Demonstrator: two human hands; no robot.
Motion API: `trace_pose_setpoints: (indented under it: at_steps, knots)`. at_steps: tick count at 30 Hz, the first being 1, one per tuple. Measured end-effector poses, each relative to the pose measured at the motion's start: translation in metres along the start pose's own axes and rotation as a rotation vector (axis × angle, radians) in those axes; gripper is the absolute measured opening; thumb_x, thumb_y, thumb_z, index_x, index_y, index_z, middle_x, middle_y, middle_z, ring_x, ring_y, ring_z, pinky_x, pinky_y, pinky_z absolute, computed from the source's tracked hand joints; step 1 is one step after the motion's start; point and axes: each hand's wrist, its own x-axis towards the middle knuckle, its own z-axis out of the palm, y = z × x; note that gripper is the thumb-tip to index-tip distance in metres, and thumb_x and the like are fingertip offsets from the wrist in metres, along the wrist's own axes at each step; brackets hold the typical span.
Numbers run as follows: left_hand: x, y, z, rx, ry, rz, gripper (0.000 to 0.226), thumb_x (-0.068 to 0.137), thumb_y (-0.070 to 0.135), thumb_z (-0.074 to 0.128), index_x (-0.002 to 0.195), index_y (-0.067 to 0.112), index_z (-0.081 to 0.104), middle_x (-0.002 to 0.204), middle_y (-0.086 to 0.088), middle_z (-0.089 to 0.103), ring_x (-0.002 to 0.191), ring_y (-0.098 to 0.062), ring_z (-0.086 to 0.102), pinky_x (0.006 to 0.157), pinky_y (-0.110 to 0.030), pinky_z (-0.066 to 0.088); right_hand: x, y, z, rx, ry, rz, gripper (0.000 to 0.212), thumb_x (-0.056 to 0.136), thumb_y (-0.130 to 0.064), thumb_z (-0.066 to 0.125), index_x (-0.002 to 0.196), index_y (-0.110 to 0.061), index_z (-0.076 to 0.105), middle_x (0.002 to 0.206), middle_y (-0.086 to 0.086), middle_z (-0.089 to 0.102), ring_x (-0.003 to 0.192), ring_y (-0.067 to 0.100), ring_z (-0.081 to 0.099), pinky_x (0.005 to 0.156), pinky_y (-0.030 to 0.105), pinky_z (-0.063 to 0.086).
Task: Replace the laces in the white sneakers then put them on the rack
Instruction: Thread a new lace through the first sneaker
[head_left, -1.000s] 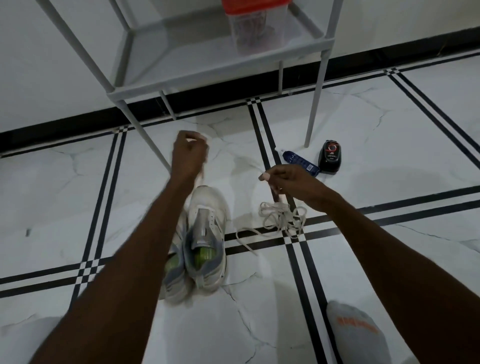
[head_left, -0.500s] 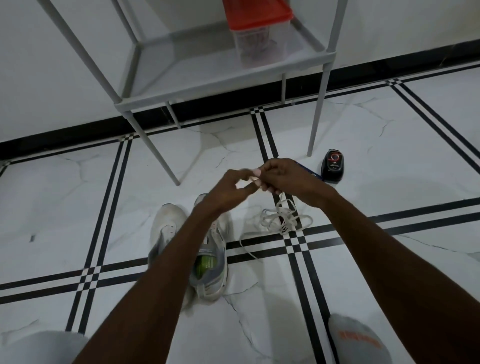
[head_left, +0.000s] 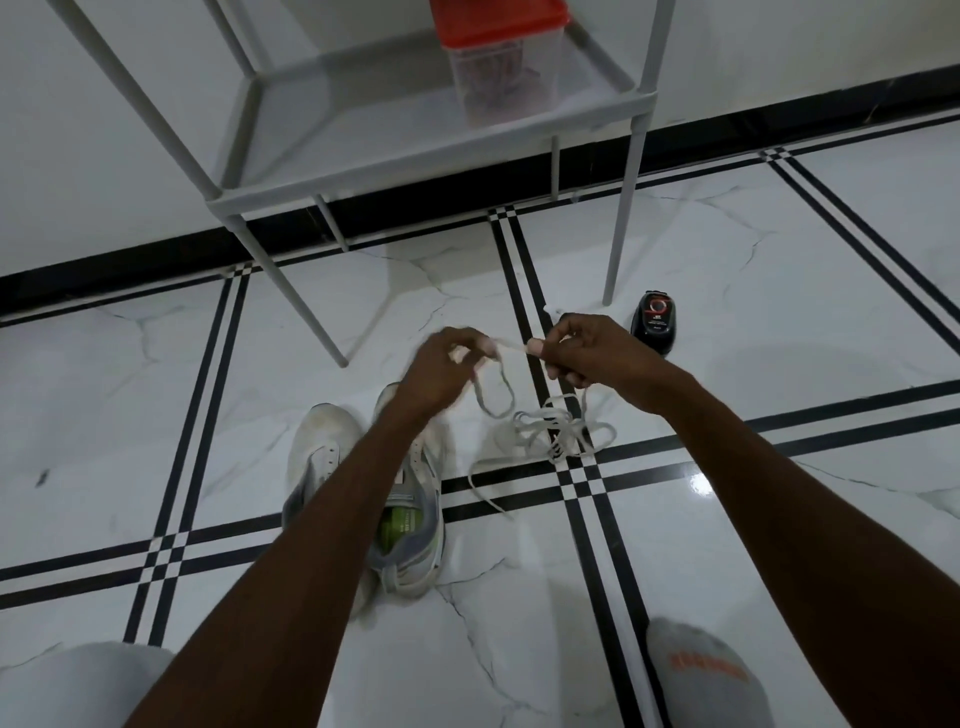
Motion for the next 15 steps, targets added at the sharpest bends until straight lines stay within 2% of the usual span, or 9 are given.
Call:
trace_pose_setpoints:
  at_steps: [3, 4, 6, 8, 10, 12, 14, 15]
  knots:
    - [0.007, -0.020, -0.047, -0.204, 0.601, -0.364, 0.020, 0.096, 0.022, 0.061, 0.099, 0.012, 0.078, 0.104, -0.007, 0.075, 0.098, -0.020, 0.069, 0.090, -0.030, 0.053, -0.005, 0.012, -0.012, 0.010, 0.020, 0.029, 0.048, 0.087, -0.041, 0.073, 0.104, 0.003, 0.063, 0.076, 0.005, 0.068, 0.060, 0.014, 0.048, 0.059, 0.026, 0.043]
    - [0.007, -0.028, -0.063, -0.207, 0.739, -0.482, 0.022, 0.091, 0.024, 0.061, 0.097, 0.010, 0.077, 0.104, -0.012, 0.075, 0.098, -0.026, 0.069, 0.091, -0.035, 0.056, -0.006, 0.015, -0.014, 0.016, 0.019, 0.039, 0.047, 0.087, -0.041, 0.073, 0.104, 0.001, 0.064, 0.075, 0.004, 0.068, 0.061, 0.015, 0.048, 0.060, 0.026, 0.043]
    - [0.003, -0.032, -0.077, -0.210, 0.816, -0.588, 0.018, 0.088, 0.024, 0.062, 0.088, 0.011, 0.075, 0.101, -0.014, 0.074, 0.094, -0.030, 0.069, 0.090, -0.039, 0.058, -0.007, 0.019, -0.013, 0.027, 0.010, 0.049, 0.046, 0.088, -0.040, 0.072, 0.105, 0.002, 0.063, 0.075, 0.003, 0.067, 0.063, 0.015, 0.048, 0.059, 0.025, 0.043]
    - [0.000, -0.024, -0.070, -0.261, 0.718, -0.502, 0.017, 0.090, 0.023, 0.061, 0.094, 0.012, 0.074, 0.100, -0.010, 0.074, 0.098, -0.027, 0.069, 0.091, -0.034, 0.055, -0.007, 0.018, -0.007, 0.048, -0.009, 0.045, 0.046, 0.091, -0.037, 0.070, 0.107, 0.005, 0.061, 0.076, 0.003, 0.066, 0.064, 0.014, 0.049, 0.058, 0.024, 0.042]
    - [-0.003, -0.006, -0.050, -0.275, 0.474, -0.348, 0.024, 0.098, 0.026, 0.059, 0.113, 0.014, 0.072, 0.103, -0.001, 0.074, 0.100, -0.018, 0.066, 0.091, -0.032, 0.050, -0.005, 0.012, 0.003, 0.074, -0.044, 0.037, 0.040, 0.094, -0.034, 0.067, 0.108, 0.003, 0.060, 0.079, 0.003, 0.065, 0.065, 0.012, 0.050, 0.058, 0.024, 0.042]
    - [-0.011, 0.019, -0.028, -0.259, 0.179, -0.247, 0.032, 0.103, 0.033, 0.054, 0.132, 0.021, 0.061, 0.114, 0.004, 0.068, 0.091, -0.007, 0.059, 0.080, -0.026, 0.047, -0.002, 0.002, 0.014, 0.077, -0.085, 0.025, 0.033, 0.097, -0.030, 0.064, 0.110, 0.000, 0.061, 0.082, 0.003, 0.067, 0.066, 0.011, 0.053, 0.058, 0.023, 0.043]
    - [-0.017, 0.039, -0.010, -0.187, -0.075, -0.186, 0.036, 0.106, 0.040, 0.048, 0.139, 0.030, 0.054, 0.120, 0.007, 0.063, 0.087, 0.003, 0.055, 0.073, -0.022, 0.041, 0.001, -0.010, 0.021, 0.070, -0.118, 0.004, 0.032, 0.098, -0.029, 0.063, 0.112, -0.001, 0.060, 0.085, 0.004, 0.069, 0.068, 0.011, 0.055, 0.058, 0.023, 0.043]
    - [-0.019, 0.042, -0.004, -0.175, -0.158, -0.172, 0.036, 0.106, 0.043, 0.044, 0.136, 0.028, 0.057, 0.116, 0.009, 0.064, 0.084, 0.008, 0.055, 0.072, -0.021, 0.039, 0.002, -0.015, 0.022, 0.068, -0.116, -0.006, 0.035, 0.097, -0.029, 0.064, 0.114, 0.000, 0.059, 0.085, 0.006, 0.070, 0.069, 0.012, 0.055, 0.058, 0.023, 0.043]
